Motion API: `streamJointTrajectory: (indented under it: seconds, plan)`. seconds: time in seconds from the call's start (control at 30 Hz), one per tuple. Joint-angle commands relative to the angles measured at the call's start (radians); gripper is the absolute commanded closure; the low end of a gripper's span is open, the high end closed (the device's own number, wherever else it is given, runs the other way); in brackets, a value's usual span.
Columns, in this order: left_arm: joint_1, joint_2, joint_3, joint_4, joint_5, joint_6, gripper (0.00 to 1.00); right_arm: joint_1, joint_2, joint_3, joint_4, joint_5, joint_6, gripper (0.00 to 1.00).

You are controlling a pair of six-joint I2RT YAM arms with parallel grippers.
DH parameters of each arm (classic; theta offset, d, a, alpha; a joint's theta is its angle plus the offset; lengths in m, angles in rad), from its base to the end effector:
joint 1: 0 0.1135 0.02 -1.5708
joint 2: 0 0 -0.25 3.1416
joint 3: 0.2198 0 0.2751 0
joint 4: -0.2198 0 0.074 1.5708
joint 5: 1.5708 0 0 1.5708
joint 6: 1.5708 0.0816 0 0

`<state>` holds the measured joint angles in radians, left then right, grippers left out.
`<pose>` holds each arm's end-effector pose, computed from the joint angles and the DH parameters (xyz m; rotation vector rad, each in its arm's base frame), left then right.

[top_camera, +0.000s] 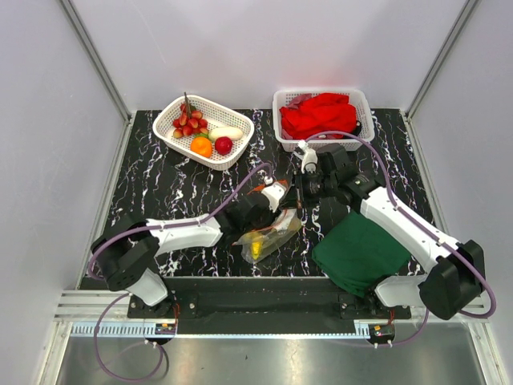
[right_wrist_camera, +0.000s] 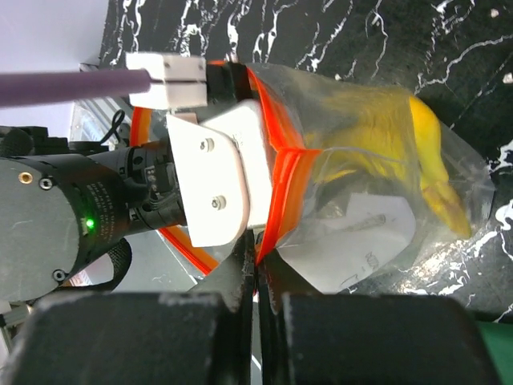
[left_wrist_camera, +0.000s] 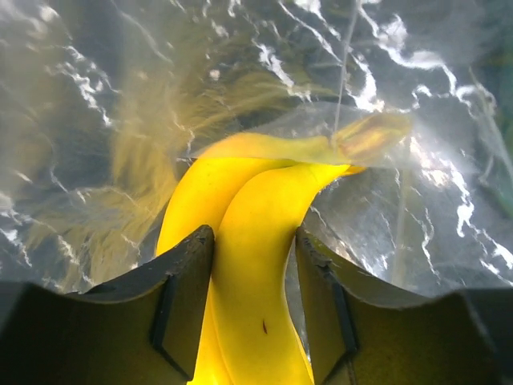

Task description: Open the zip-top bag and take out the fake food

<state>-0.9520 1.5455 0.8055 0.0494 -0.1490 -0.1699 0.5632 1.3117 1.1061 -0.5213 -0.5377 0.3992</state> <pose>0.2254 -0.2957 0.1281 0.7974 2.1450 -0.4284 0.2641 0.2162 0.2633 -0.4944 2.3773 1.0893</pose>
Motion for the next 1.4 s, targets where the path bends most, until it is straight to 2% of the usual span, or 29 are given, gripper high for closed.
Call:
streamJointTrajectory:
  seconds: [0.0,0.03,0.1,0.13,0.37,0.5,0.67,0.77,0.8,0.83,0.87,0.9,1.03,1.07,1.17,1.37]
  plan:
    - [-0.008,0.074,0.001,-0.026,-0.015,-0.020,0.58,0.010,-0.034,-0.014,0.030,-0.038,-0.002,1.00]
    - [-0.008,0.073,-0.003,-0.025,-0.020,-0.020,0.67,0.010,-0.034,-0.021,0.032,-0.033,0.000,1.00]
    - [-0.008,0.059,-0.012,-0.013,-0.030,-0.023,0.73,0.010,-0.032,-0.034,0.029,-0.010,0.001,1.00]
    - [-0.008,0.048,-0.022,-0.010,-0.034,-0.023,0.80,0.010,-0.028,-0.035,0.024,-0.001,0.001,1.00]
    - [-0.028,-0.111,-0.052,-0.010,-0.112,-0.002,1.00,0.010,-0.049,-0.032,0.006,0.096,0.032,1.00]
    - [-0.079,-0.246,-0.075,0.006,-0.204,0.023,1.00,0.010,-0.078,-0.028,0.006,0.154,0.096,1.00]
    - [-0.132,-0.318,-0.104,-0.006,-0.446,0.021,1.00,0.010,-0.129,-0.032,-0.012,0.223,0.119,1.00]
    - [-0.145,-0.328,-0.123,-0.022,-0.475,0.020,1.00,0.010,-0.161,-0.037,0.000,0.161,0.113,1.00]
    - [-0.143,-0.328,-0.123,-0.026,-0.463,0.015,1.00,0.013,-0.169,-0.044,0.042,0.121,0.113,0.96]
    - [-0.142,-0.331,-0.118,-0.043,-0.443,0.004,1.00,0.014,-0.173,-0.055,0.059,0.046,0.116,0.70]
    - [-0.142,-0.332,-0.117,-0.046,-0.428,-0.022,1.00,0.014,-0.169,-0.052,0.061,0.032,0.110,0.58]
    - [-0.137,-0.334,-0.112,-0.068,-0.413,-0.035,1.00,0.012,-0.169,-0.048,0.038,0.036,0.109,0.50]
    - [-0.084,-0.321,-0.045,-0.212,-0.321,-0.143,1.00,0.003,-0.193,-0.044,-0.031,0.214,0.092,0.22]
    - [-0.068,-0.328,-0.043,-0.223,-0.298,-0.176,1.00,-0.003,-0.219,-0.054,-0.029,0.229,0.092,0.11]
    - [0.005,-0.369,-0.052,-0.241,-0.206,-0.232,1.00,-0.040,-0.265,-0.074,-0.025,0.258,0.098,0.01]
    - [0.146,-0.456,-0.071,-0.238,-0.029,-0.263,1.00,-0.127,-0.273,-0.149,0.010,0.223,0.139,0.00]
